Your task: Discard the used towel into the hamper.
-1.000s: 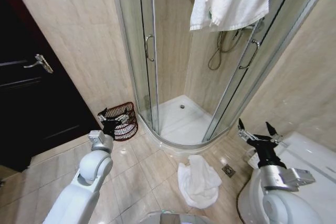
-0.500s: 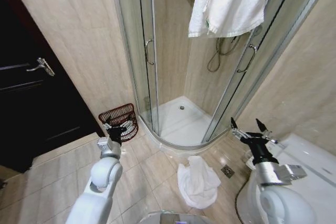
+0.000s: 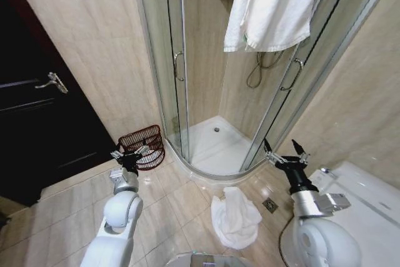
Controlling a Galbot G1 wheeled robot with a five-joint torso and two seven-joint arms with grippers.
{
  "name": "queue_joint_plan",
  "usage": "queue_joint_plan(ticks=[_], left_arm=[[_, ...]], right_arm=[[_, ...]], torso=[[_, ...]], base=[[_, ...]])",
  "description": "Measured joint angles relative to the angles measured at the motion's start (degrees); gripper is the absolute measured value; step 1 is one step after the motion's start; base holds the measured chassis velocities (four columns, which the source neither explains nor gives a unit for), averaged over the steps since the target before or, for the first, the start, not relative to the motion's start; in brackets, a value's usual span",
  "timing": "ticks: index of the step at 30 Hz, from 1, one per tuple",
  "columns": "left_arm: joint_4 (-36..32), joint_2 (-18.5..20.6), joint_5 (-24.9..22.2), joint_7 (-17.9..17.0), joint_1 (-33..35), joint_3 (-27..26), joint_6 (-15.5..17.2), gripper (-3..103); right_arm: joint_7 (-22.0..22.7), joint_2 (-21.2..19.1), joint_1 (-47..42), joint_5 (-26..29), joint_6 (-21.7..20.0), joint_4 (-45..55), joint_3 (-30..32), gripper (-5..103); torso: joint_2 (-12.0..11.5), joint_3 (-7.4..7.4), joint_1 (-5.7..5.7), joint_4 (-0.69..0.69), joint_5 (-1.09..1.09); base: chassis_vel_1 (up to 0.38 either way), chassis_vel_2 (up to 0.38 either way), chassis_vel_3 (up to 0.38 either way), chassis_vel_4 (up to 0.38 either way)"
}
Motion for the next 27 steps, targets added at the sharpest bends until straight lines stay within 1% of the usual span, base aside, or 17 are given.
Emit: queue_joint_plan(ticks=[5,13,18,21,22,25,27], left_arm=[[0.1,0.3,-0.5,0.0,-0.1,-0.3,0.0,100],[-1.6,1.6,-2.3,0.0,-0.3,-1.6,0.3,100],[-2.1,1.7,-2.8,0.0,-0.3,-1.5,0.7,100],[-2.2,1.5,-2.8,0.0,0.1,-1.2,0.7,100],[-2.2,1.5,-2.8,0.0,0.1,-1.2,0.7,100],[-2.3,1.5,-2.8,0.0,0.3,-1.1,0.7,100],[-2.3,1.5,-2.8,0.0,0.3,-1.1,0.7,100]], right_arm=[[0.1,0.0,0.0,-0.2,0.0,0.0,0.1,100],[0.6,0.0,-0.2,-0.4,-0.4,1.0,0.7,100],[0.7,0.0,-0.2,-0.4,-0.6,1.2,0.8,100],[0.8,0.4,-0.1,-0.5,-0.6,1.1,0.5,100],[0.8,0.4,-0.1,-0.5,-0.6,1.1,0.5,100],[0.8,0.5,-0.1,-0.5,-0.6,1.2,0.5,100],[0.8,0.5,-0.2,-0.5,-0.6,1.3,0.5,100]], torso=[[1.1,0.62,0.52,0.00,0.00],[3.8,2.15,1.70,0.00,0.00],[5.0,2.73,2.25,0.00,0.00],[6.2,3.37,2.82,0.00,0.00],[6.2,3.37,2.82,0.00,0.00],[7.6,4.15,3.40,0.00,0.00],[7.9,4.33,3.55,0.00,0.00]], base=[[0.000,0.000,0.000,0.000],[0.000,0.000,0.000,0.000],[0.000,0.000,0.000,0.000],[0.000,0.000,0.000,0.000],[0.000,0.000,0.000,0.000],[0.000,0.000,0.000,0.000],[0.000,0.000,0.000,0.000]])
